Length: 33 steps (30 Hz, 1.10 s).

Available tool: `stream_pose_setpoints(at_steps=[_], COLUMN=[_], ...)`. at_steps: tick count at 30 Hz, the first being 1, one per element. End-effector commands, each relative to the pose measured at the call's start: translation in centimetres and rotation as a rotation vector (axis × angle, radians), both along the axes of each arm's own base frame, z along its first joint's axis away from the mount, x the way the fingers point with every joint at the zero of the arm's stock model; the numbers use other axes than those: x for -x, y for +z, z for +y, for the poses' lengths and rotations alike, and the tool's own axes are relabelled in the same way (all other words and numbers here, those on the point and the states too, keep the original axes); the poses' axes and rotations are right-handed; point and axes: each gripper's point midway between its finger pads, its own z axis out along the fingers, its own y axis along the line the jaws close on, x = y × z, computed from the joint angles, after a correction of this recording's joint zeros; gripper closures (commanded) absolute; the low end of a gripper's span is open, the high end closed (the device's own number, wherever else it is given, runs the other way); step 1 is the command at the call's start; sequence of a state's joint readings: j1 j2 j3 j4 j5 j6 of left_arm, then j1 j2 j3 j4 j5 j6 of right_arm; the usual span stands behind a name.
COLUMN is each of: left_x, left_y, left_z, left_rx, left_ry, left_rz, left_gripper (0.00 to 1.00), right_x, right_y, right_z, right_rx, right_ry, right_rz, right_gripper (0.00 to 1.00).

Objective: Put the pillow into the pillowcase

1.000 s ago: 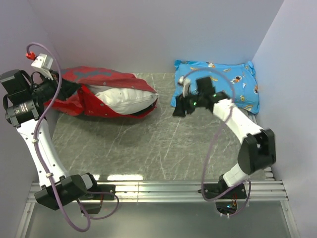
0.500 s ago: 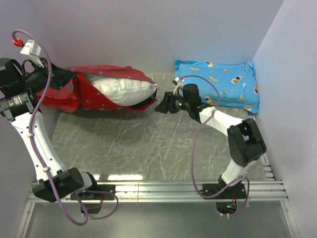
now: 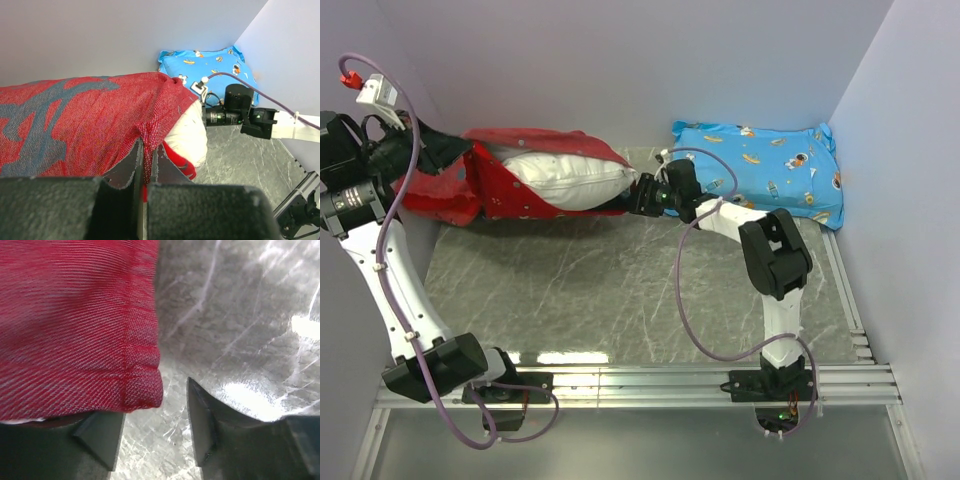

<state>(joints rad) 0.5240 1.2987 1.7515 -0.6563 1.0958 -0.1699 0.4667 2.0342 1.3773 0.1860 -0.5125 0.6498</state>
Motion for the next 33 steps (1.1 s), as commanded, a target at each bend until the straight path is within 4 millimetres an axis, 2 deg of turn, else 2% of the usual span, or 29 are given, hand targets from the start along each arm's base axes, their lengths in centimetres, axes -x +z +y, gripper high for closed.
stream_pose_setpoints(at_steps=[1, 2, 4, 5, 6, 8, 9, 10, 11, 13, 14, 16, 17, 19, 20, 21, 22, 24, 25, 26, 28, 29, 30, 31, 32, 33], left_x=[-0.1, -0.1, -0.2, -0.3, -0.3, -0.8, -0.9, -1.1, -1.3, -1.9, -2.1, -2.3, -2.3, -1.3, -1.0, 0.5, 1.6, 2.8, 4.3, 5.4, 5.7, 7.0, 5.0, 4.3, 2.4, 1.7], left_y=[3.2, 3.1, 2.5, 2.1, 1.9, 1.1, 1.0, 1.1, 1.2, 2.7, 3.3, 6.8, 8.0, 13.2, 15.2, 19.0, 21.4, 24.9, 26.8, 27.8, 28.0, 28.1, 25.6, 23.8, 21.0, 20.1], left_z=[1.1, 1.1, 1.3, 1.4, 1.5, 2.2, 2.4, 2.7, 3.1, 3.6, 3.6, 3.5, 3.2, 2.6, 2.4, 2.1, 1.7, 2.2, 1.8, 1.8, 2.4, 1.6, 2.2, 1.2, 1.6, 1.8], left_rx=[-0.081, -0.086, -0.08, -0.084, -0.089, -0.117, -0.129, -0.149, -0.164, -0.184, -0.165, -0.174, -0.127, -0.156, -0.112, -0.121, -0.112, -0.107, -0.125, -0.132, -0.139, -0.16, -0.147, -0.175, -0.152, -0.151], left_ry=[0.065, 0.066, 0.074, 0.079, 0.087, 0.113, 0.118, 0.126, 0.14, 0.16, 0.165, 0.17, 0.172, 0.174, 0.184, 0.225, 0.239, 0.312, 0.334, 0.366, 0.419, 0.411, 0.39, 0.318, 0.308, 0.31], left_rz=[-0.118, -0.117, -0.1, -0.089, -0.082, -0.068, -0.07, -0.079, -0.087, -0.144, -0.155, -0.273, -0.288, -0.471, -0.513, -0.619, -0.691, -0.814, -0.895, -0.936, -0.969, -0.998, -0.924, -0.873, -0.744, -0.704], left_gripper=[1.0, 1.0, 1.0, 1.0, 1.0, 1.0, 1.0, 1.0, 1.0, 1.0, 1.0, 1.0, 1.0, 1.0, 1.0, 1.0, 1.0, 1.0, 1.0, 1.0, 1.0, 1.0, 1.0, 1.0, 1.0, 1.0], right_x=[-1.7, -1.9, -2.3, -2.5, -2.2, -2.6, -2.0, -2.3, -1.9, 0.2, 0.7, 3.3, 4.7, 8.0, 8.5, 9.6, 11.0, 12.5, 13.3, 14.1, 14.5, 14.4, 14.2, 12.5, 12.1, 11.2], right_y=[2.3, 3.2, 6.6, 8.2, 11.6, 15.6, 19.3, 21.9, 24.2, 31.1, 33.4, 38.7, 42.2, 47.7, 49.2, 50.8, 53.2, 55.9, 57.4, 58.3, 59.1, 59.0, 58.3, 56.0, 54.9, 53.8], right_z=[0.7, 0.8, 0.1, -0.3, -1.0, -3.8, -5.2, -7.6, -8.7, -10.7, -11.6, -12.4, -12.8, -13.5, -14.1, -14.6, -15.4, -16.9, -17.7, -18.3, -19.5, -19.7, -19.9, -19.7, -19.9, -20.1], right_rx=[-0.043, -0.069, -0.143, -0.162, -0.194, -0.237, -0.269, -0.326, -0.365, -0.473, -0.489, -0.495, -0.516, -0.536, -0.537, -0.537, -0.534, -0.527, -0.512, -0.511, -0.48, -0.466, -0.428, -0.383, -0.353, -0.322], right_ry=[-0.017, -0.011, -0.001, 0.002, 0.007, -0.018, -0.034, -0.065, -0.073, -0.077, -0.09, -0.094, -0.102, -0.102, -0.124, -0.142, -0.16, -0.217, -0.249, -0.271, -0.329, -0.346, -0.363, -0.366, -0.382, -0.4], right_rz=[-0.048, -0.063, -0.096, -0.116, -0.165, -0.199, -0.248, -0.268, -0.286, -0.344, -0.372, -0.478, -0.565, -0.699, -0.743, -0.78, -0.865, -0.961, -1.016, -1.049, -1.112, -1.117, -1.118, -1.077, -1.07, -1.059], right_gripper=[0.53, 0.8, 0.98, 1.0, 1.0, 1.0, 1.0, 1.0, 1.0, 1.0, 1.0, 1.0, 1.0, 1.0, 1.0, 1.0, 1.0, 1.0, 1.0, 1.0, 1.0, 1.0, 1.0, 1.0, 1.0, 1.0])
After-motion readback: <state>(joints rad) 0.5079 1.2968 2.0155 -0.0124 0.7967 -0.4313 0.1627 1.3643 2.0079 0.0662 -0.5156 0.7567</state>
